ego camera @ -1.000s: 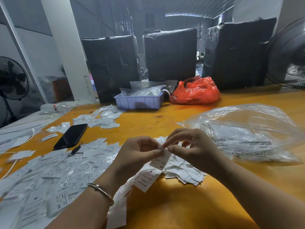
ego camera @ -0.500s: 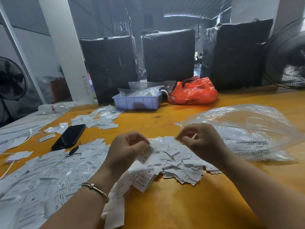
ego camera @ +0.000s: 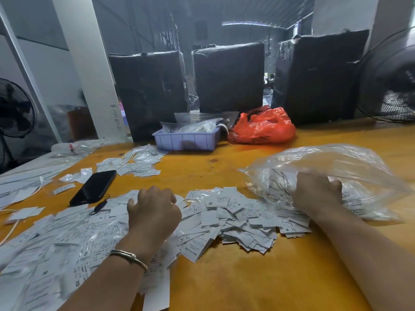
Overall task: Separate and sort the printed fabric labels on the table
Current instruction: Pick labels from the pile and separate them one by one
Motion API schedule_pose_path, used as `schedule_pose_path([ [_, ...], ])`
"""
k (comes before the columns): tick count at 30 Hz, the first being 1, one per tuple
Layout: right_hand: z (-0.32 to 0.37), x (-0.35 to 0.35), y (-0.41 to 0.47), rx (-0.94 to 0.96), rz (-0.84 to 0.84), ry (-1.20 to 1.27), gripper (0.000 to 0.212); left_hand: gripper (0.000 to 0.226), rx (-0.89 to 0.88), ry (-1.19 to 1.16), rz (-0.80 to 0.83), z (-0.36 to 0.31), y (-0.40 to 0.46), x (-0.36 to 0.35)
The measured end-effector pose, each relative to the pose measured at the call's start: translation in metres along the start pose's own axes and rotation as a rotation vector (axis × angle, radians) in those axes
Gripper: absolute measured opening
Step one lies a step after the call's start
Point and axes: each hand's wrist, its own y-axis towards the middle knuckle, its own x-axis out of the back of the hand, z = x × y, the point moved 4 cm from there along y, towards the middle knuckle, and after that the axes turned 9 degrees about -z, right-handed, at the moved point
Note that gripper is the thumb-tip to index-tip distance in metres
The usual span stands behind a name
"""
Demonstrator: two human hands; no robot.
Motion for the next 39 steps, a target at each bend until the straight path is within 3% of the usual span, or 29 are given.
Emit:
schedule_pose_path([
  [3,-0.002,-0.002,0.001,-0.020,0.024,-0.050,0.010,0.020,-0.069,-0.094,-0.035,-0.007,-0.002,-0.001],
  [10,-0.005,-0.002,0.006,-0.033,-0.115,-0.024,0.016,0.018,-0.215,-0.392,0.027,-0.026,-0.013,-0.004],
  [18,0.008,0.008,-0.001,-0.048,-0.257,0.453,0.023,0.018,-0.266,-0.498,0.042,-0.032,-0.015,-0.005],
  [22,0.045,0.018,-0.023,0.146,-0.079,0.720,0.015,0.015,-0.355,-0.566,0.078,-0.036,-0.018,-0.006],
  [26,0.076,0.028,-0.052,0.282,0.297,1.170,0.007,0.043,-0.323,-0.763,0.221,-0.041,-0.021,-0.005],
  [28,0.083,0.028,-0.060,0.316,0.353,1.282,0.006,0.055,-0.315,-0.853,0.293,-0.044,-0.023,-0.004],
  [31,0.085,0.024,-0.061,0.278,0.366,1.382,0.008,0.054,-0.302,-0.911,0.319,-0.047,-0.024,-0.002],
  [34,0.081,0.016,-0.056,0.218,0.316,1.356,0.011,0.042,-0.239,-0.909,0.264,-0.044,-0.022,-0.001],
  [37,0.070,0.008,-0.046,0.258,0.032,0.923,0.019,0.027,-0.157,-0.891,0.206,-0.037,-0.019,-0.001],
  [39,0.067,0.003,-0.043,0.287,-0.020,0.661,0.030,0.018,-0.110,-0.910,0.183,-0.033,-0.018,-0.002],
])
